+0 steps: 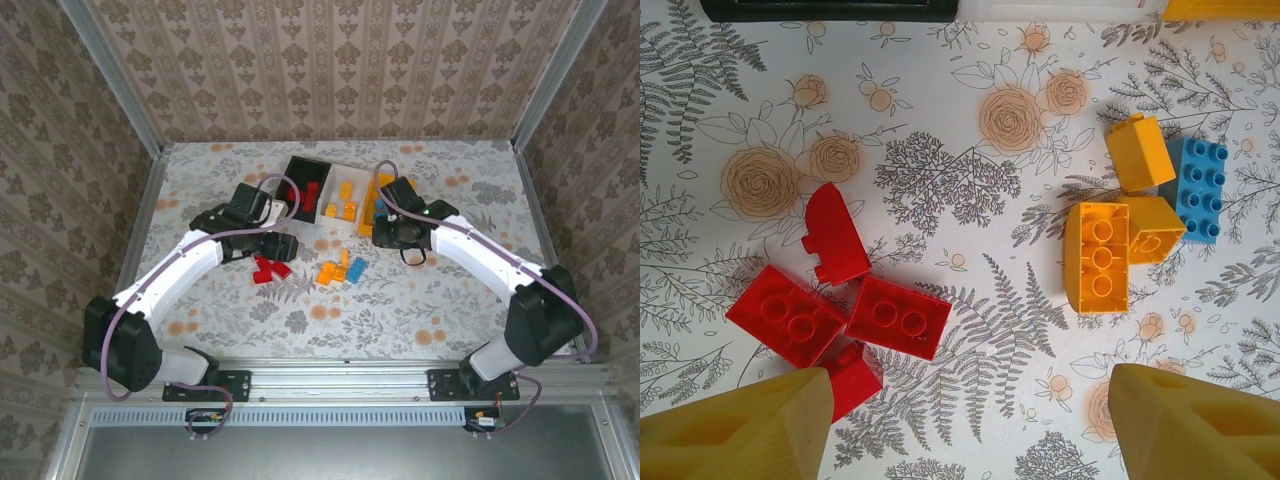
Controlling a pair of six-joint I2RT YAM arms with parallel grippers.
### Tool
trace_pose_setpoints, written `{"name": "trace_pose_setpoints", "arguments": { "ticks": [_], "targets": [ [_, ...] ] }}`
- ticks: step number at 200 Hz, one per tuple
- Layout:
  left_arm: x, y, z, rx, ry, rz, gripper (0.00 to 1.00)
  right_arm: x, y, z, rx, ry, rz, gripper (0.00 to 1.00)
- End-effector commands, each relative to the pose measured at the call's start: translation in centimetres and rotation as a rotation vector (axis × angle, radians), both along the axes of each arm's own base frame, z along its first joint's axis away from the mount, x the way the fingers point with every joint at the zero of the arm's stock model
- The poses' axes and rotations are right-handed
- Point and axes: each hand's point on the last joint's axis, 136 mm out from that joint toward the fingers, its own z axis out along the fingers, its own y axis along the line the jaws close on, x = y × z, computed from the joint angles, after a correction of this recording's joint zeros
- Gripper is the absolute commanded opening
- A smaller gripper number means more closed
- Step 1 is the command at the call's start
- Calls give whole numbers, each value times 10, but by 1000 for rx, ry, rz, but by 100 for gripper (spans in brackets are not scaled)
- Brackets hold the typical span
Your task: Sort the legos into containers by color
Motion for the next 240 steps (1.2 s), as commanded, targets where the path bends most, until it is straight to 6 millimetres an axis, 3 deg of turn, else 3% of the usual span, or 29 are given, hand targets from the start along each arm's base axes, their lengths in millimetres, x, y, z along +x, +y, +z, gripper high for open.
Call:
{"name": "trace_pose_setpoints", "arguments": {
  "ticks": [1,32,123,141,163,197,218,240],
  "targets": [
    [-4,8,6,3,-14,-2,75,11,-1,8,6,9,39,32],
    [-5,12,9,-4,-25,11,77,35,0,13,20,-6,42,32],
    [-11,21,11,-22,-14,38,78,104,-7,-15,12,44,4,38],
    [-12,25,10,-27,-14,52,78,109,-8,-19,11,56,4,43],
    [-14,25,10,-36,-14,54,79,111,-12,-19,-5,60,0,56],
    [-8,32,11,-52,-19,92,82,95,-15,11,7,12,-12,61],
    [-7,32,10,-67,-19,100,83,60,3,21,47,6,26,63],
    [-6,30,7,-95,-14,110,84,12,25,7,71,55,73,66]
  ]
}}
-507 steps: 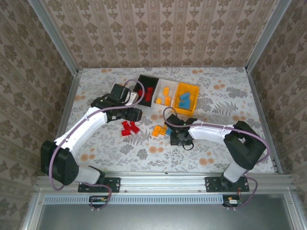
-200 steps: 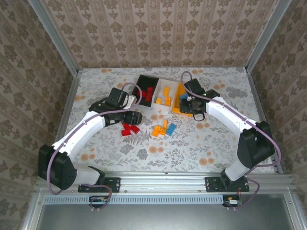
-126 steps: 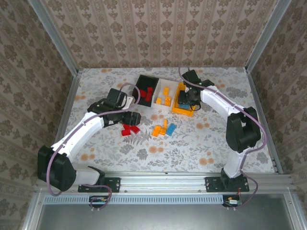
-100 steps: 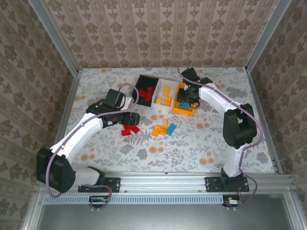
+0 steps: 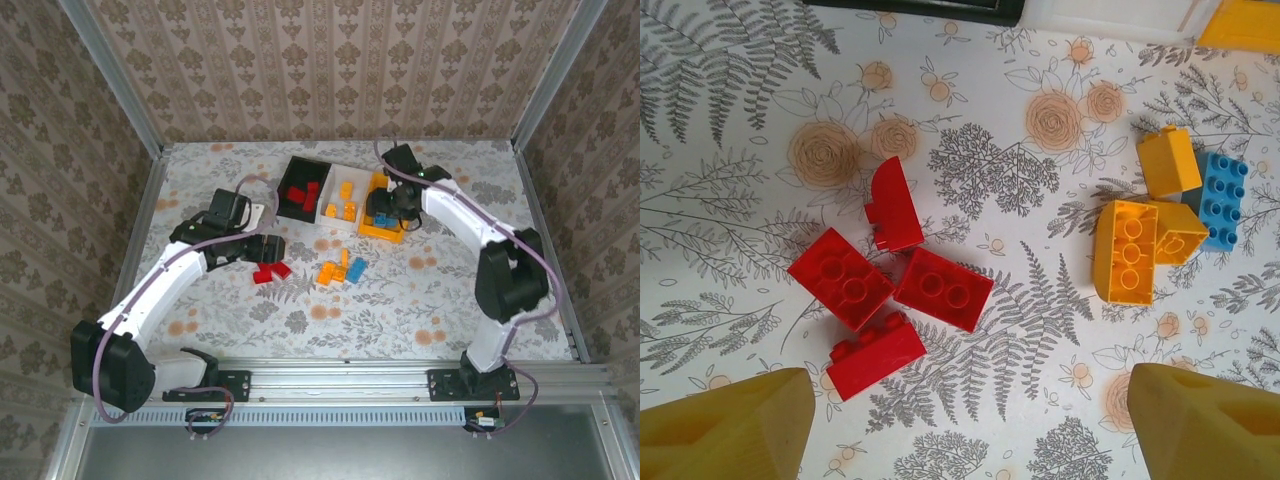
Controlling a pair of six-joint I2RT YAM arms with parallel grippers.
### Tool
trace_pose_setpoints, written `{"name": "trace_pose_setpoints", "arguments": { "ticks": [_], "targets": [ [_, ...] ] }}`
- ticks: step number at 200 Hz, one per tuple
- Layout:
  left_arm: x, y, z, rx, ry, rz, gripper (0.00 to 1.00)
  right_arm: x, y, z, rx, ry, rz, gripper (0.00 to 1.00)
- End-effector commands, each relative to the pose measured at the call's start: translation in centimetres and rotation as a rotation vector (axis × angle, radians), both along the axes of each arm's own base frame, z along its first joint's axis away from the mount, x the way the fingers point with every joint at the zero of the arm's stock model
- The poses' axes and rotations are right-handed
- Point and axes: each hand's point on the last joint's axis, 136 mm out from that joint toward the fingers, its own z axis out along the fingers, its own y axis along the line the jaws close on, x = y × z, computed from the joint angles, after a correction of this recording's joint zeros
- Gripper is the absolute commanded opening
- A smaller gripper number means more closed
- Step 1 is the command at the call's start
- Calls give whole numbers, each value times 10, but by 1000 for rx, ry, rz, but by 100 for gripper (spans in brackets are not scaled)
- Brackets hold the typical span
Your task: Sort the legos into containers by color
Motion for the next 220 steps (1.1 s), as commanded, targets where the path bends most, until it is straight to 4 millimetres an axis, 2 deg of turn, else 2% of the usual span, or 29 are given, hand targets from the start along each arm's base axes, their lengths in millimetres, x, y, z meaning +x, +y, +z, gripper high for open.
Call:
{"name": "trace_pose_setpoints", "arguments": {
  "ticks": [1,15,33,48,65,123,165,220],
  "targets": [
    [-1,-3,3,-57,-2,19,84,-51,25,3,45,30,52,66],
    [0,-5,1,-74,5,22,84,-79,34,-14,40,85,73,69],
    [0,-6,0,-94,10,27,84,-105,41,-35,22,144,88,72],
    [-1,-7,-1,-105,13,32,85,-118,44,-48,-5,171,95,74],
    [-3,-6,-1,-112,12,37,85,-123,52,-59,-15,194,104,75],
    [-7,3,3,-102,1,53,87,-106,69,-76,-46,218,111,79],
    [-7,9,1,-104,4,62,88,-93,73,-85,-74,229,107,78],
    [-8,11,-1,-109,7,65,88,-79,68,-94,-128,240,102,76]
  ]
}}
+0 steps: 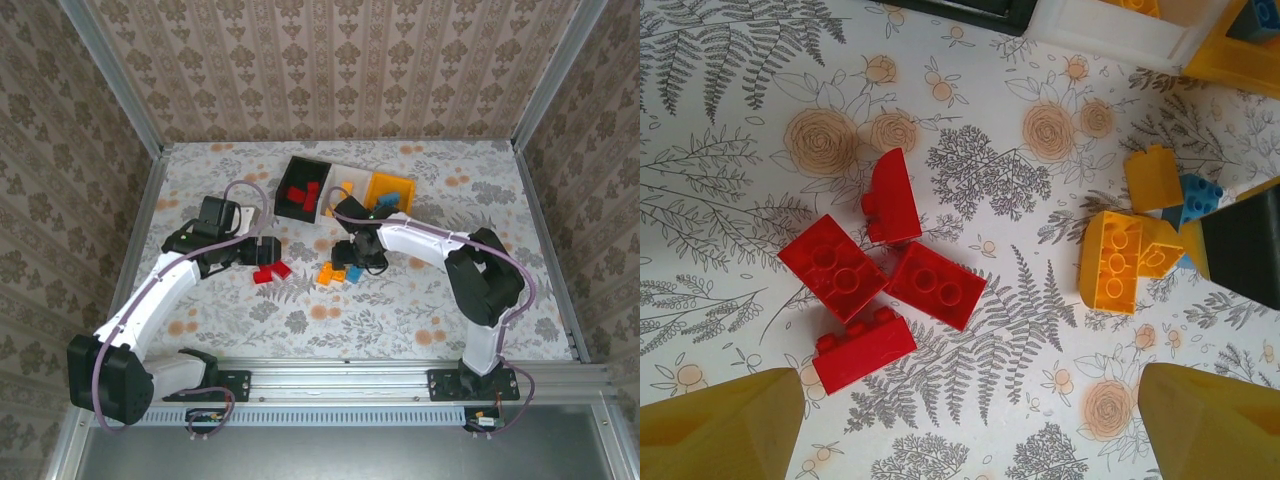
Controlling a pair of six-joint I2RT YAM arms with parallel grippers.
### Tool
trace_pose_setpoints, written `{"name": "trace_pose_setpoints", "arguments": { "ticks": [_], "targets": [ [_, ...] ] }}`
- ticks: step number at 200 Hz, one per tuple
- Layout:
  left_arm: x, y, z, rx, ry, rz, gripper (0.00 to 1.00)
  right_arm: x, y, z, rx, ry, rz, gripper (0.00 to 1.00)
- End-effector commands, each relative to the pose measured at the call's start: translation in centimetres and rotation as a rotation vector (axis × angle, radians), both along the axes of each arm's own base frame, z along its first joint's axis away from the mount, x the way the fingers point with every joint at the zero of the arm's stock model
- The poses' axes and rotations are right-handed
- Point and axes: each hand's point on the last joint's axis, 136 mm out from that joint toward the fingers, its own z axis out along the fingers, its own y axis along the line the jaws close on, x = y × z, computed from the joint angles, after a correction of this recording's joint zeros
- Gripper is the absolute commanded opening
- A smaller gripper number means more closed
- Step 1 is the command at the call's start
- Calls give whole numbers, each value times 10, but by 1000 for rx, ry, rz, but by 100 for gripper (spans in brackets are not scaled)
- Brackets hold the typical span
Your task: Sort the legos into containers by color
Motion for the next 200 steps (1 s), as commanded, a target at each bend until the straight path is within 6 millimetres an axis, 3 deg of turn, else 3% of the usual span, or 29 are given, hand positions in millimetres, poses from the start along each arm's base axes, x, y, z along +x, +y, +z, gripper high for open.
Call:
{"name": "trace_pose_setpoints", "arguments": {
  "ticks": [1,51,110,161,200],
  "targets": [
    [-5,1,0,-16,3,1,88,6,-10,-4,-60,5,-3,76],
    [-5,3,0,-21,3,9,89,7,-21,-12,-110,14,-5,72],
    [-6,3,0,-30,2,13,89,-9,-31,-23,-118,44,-14,68],
    [-8,4,2,-38,-10,21,89,-22,-38,-21,-123,46,-15,63],
    [-10,6,2,-39,-14,28,89,-29,-32,-14,-107,31,-17,70]
  ]
}}
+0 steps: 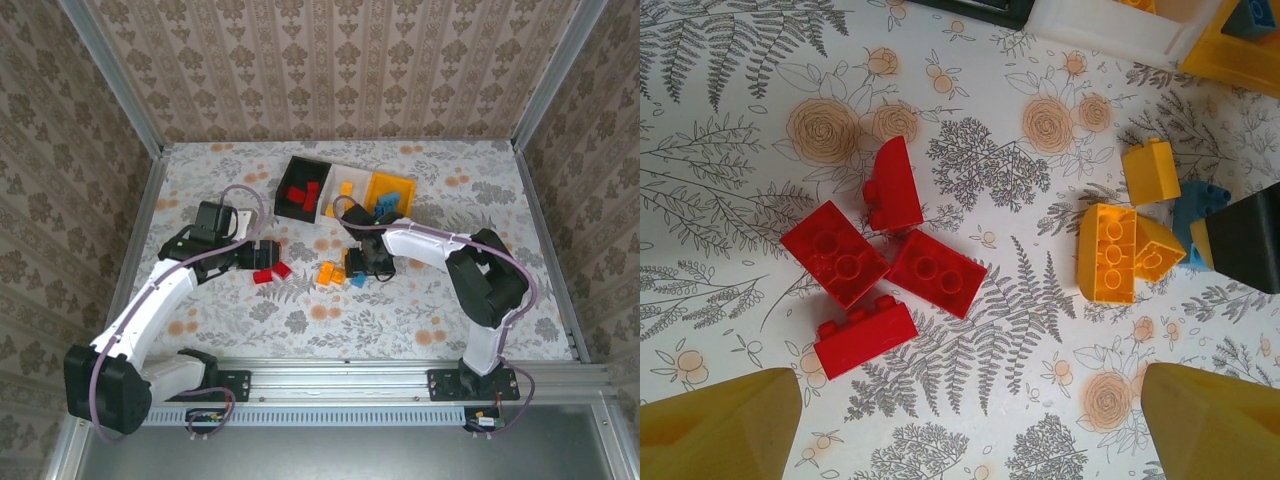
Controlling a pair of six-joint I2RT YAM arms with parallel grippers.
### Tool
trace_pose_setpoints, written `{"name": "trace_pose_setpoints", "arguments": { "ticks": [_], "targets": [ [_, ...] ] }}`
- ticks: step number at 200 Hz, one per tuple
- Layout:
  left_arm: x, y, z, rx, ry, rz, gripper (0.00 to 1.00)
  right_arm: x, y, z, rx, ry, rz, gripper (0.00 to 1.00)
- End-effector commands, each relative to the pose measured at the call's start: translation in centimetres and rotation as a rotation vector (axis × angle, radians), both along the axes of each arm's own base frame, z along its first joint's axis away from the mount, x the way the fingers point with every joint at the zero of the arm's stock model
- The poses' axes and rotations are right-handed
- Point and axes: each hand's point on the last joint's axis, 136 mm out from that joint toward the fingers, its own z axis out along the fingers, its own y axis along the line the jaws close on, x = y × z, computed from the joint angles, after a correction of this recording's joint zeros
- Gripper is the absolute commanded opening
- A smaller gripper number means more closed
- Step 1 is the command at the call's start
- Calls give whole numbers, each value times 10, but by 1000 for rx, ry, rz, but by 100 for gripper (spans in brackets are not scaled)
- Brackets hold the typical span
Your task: Sort the legos into containers by color
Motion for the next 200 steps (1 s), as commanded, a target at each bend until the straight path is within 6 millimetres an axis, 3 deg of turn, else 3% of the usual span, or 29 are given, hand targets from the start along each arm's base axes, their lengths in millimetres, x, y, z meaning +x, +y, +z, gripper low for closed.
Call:
{"name": "trace_pose_setpoints", "arguments": {
  "ticks": [1,43,73,105,151,200],
  "targets": [
    [-2,1,2,-26,-1,19,89,-12,-4,5,-26,4,-10,71],
    [-2,1,3,-31,-6,22,90,-18,5,1,-26,12,6,67],
    [-3,2,3,-30,-6,23,90,-19,7,-7,-28,26,5,50],
    [-4,4,2,-25,-5,27,90,-17,5,-4,-43,16,6,40],
    [-2,3,1,-27,-3,27,90,-7,-2,19,-39,-47,-1,38],
    [-2,2,-1,-31,1,25,91,16,-22,68,-42,-147,-7,39]
  ]
}}
